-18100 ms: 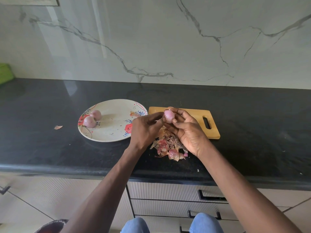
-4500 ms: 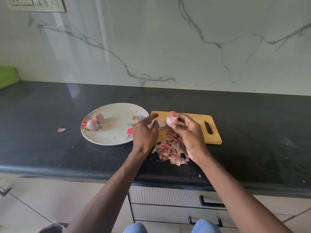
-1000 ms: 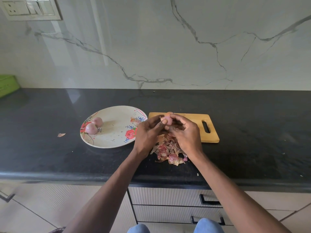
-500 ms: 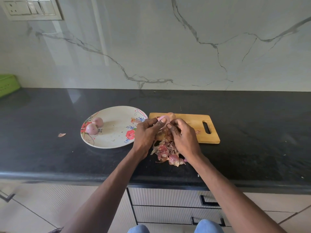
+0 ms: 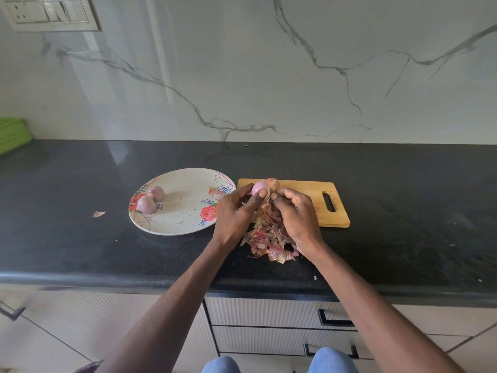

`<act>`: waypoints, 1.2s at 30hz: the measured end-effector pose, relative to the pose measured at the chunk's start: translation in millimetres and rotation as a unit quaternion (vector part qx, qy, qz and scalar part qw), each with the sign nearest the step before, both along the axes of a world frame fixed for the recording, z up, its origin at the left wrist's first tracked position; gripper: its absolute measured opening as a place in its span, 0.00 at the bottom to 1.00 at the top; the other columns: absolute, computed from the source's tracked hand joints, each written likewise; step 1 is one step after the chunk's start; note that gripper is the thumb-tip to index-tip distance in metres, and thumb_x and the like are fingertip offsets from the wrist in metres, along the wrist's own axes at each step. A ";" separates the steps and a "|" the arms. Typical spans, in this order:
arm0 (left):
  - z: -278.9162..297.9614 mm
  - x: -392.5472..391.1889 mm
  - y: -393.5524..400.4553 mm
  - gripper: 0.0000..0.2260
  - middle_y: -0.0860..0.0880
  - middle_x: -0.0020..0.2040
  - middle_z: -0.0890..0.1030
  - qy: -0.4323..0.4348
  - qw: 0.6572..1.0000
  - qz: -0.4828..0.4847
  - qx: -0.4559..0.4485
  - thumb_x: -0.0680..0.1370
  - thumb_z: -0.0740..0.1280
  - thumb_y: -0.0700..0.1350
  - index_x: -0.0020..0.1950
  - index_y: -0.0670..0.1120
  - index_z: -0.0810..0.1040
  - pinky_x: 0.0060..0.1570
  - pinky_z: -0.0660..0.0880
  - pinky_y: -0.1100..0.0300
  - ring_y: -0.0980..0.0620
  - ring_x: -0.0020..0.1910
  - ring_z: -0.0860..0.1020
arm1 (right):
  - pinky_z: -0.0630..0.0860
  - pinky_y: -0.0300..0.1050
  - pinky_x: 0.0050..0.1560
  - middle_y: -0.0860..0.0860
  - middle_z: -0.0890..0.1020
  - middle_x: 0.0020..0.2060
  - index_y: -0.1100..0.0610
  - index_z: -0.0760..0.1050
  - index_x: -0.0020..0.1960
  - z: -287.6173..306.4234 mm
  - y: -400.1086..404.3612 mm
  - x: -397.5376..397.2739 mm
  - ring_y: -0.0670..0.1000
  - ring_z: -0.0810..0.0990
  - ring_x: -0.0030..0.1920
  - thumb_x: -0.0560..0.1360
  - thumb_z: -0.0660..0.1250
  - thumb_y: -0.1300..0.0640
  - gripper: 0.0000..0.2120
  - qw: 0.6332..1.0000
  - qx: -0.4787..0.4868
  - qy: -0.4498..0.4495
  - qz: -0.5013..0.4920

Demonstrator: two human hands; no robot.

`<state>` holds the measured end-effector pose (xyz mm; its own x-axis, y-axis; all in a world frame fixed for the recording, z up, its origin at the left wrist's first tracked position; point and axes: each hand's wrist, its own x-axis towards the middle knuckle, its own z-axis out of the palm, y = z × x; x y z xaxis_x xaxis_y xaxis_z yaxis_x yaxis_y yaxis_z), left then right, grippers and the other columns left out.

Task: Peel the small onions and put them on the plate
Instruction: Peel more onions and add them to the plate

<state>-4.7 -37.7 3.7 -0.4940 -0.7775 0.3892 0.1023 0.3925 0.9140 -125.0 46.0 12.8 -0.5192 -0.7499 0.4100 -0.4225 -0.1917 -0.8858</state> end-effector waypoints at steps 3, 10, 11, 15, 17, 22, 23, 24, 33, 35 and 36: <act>1.4 1.3 4.0 0.12 0.51 0.43 0.86 -0.018 0.999 0.018 -0.043 0.80 0.69 0.54 0.53 0.47 0.86 0.45 0.81 0.49 0.49 0.44 0.85 | 0.64 0.42 0.30 0.48 0.72 0.23 0.46 0.76 0.28 4.2 2.9 5.1 0.45 0.67 0.28 0.79 0.66 0.63 0.23 0.999 -0.020 -0.039 -0.001; 4.9 2.8 13.1 0.14 0.62 0.44 0.82 -0.042 0.983 0.093 -0.153 0.79 0.69 0.55 0.55 0.47 0.86 0.46 0.77 0.63 0.65 0.46 0.80 | 0.60 0.35 0.28 0.42 0.68 0.19 0.49 0.68 0.24 6.6 3.4 7.6 0.42 0.63 0.24 0.77 0.68 0.66 0.26 0.998 -0.043 -0.053 -0.006; 4.1 2.7 13.5 0.14 0.61 0.43 0.82 -0.039 0.980 0.109 -0.162 0.79 0.69 0.54 0.55 0.46 0.86 0.45 0.76 0.61 0.65 0.45 0.80 | 0.61 0.38 0.28 0.42 0.68 0.20 0.51 0.69 0.25 5.3 3.0 7.4 0.42 0.63 0.25 0.77 0.68 0.66 0.24 0.998 -0.047 -0.045 -0.014; 1.2 4.3 9.8 0.18 0.53 0.53 0.86 -0.031 0.982 0.150 -0.109 0.79 0.67 0.58 0.62 0.48 0.83 0.50 0.79 0.63 0.62 0.54 0.81 | 0.71 0.45 0.34 0.45 0.78 0.28 0.58 0.78 0.36 -3.6 0.1 -0.8 0.46 0.73 0.31 0.76 0.70 0.62 0.11 0.997 -0.054 -0.013 -0.055; 0.6 4.1 9.2 0.15 0.60 0.50 0.84 -0.044 0.983 0.132 -0.116 0.79 0.67 0.58 0.61 0.51 0.82 0.51 0.78 0.61 0.66 0.52 0.80 | 0.80 0.45 0.42 0.48 0.84 0.40 0.52 0.81 0.48 -6.2 -1.0 -3.2 0.48 0.82 0.41 0.77 0.70 0.61 0.05 0.998 -0.027 -0.009 -0.053; -0.3 1.9 8.9 0.18 0.62 0.52 0.82 -0.070 0.982 0.114 -0.131 0.79 0.70 0.56 0.65 0.49 0.81 0.47 0.73 0.74 0.75 0.49 0.77 | 0.78 0.59 0.47 0.58 0.84 0.43 0.56 0.83 0.52 -9.3 -5.7 -2.8 0.62 0.82 0.47 0.83 0.62 0.50 0.13 0.998 0.061 -0.024 -0.003; -0.6 2.5 8.2 0.18 0.61 0.53 0.81 -0.069 0.984 0.109 -0.124 0.79 0.71 0.54 0.66 0.47 0.81 0.48 0.72 0.76 0.76 0.49 0.76 | 0.79 0.58 0.49 0.56 0.85 0.44 0.56 0.83 0.54 -8.7 -5.9 -2.4 0.59 0.83 0.48 0.84 0.62 0.51 0.13 0.997 0.068 -0.031 0.007; -0.9 2.9 7.4 0.18 0.61 0.54 0.80 -0.066 0.986 0.103 -0.116 0.79 0.72 0.52 0.66 0.46 0.81 0.49 0.72 0.76 0.77 0.50 0.76 | 0.80 0.56 0.51 0.53 0.86 0.46 0.56 0.82 0.55 -7.8 -6.1 -2.2 0.55 0.84 0.49 0.84 0.62 0.53 0.12 0.997 0.070 -0.042 0.015; -1.7 5.5 5.9 0.21 0.48 0.64 0.82 -0.071 0.985 0.088 -0.127 0.78 0.73 0.52 0.69 0.45 0.79 0.58 0.73 0.73 0.60 0.63 0.78 | 0.72 0.52 0.38 0.60 0.81 0.35 0.53 0.83 0.44 -4.9 -2.5 2.1 0.57 0.76 0.36 0.82 0.63 0.57 0.13 0.993 0.042 -0.112 0.023; -2.7 4.3 6.0 0.21 0.46 0.63 0.82 -0.082 0.982 0.085 -0.150 0.78 0.73 0.50 0.69 0.44 0.79 0.56 0.75 0.70 0.62 0.60 0.78 | 0.66 0.51 0.34 0.57 0.73 0.29 0.52 0.78 0.33 -4.8 -2.6 2.6 0.54 0.70 0.32 0.82 0.64 0.54 0.18 0.993 0.027 -0.113 -0.005; -3.1 3.9 6.0 0.20 0.45 0.63 0.82 -0.085 0.980 0.085 -0.158 0.79 0.73 0.49 0.69 0.43 0.78 0.55 0.73 0.73 0.61 0.60 0.78 | 0.64 0.50 0.32 0.55 0.71 0.27 0.52 0.76 0.31 -4.0 -2.4 2.8 0.54 0.68 0.30 0.81 0.65 0.54 0.19 0.993 0.024 -0.119 -0.009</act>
<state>-0.8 -31.7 0.5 -0.4464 -0.7084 0.5467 -0.1320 0.6564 0.7428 -122.2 43.6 8.8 -0.6110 -0.7547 0.2391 -0.2039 -0.1418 -0.9687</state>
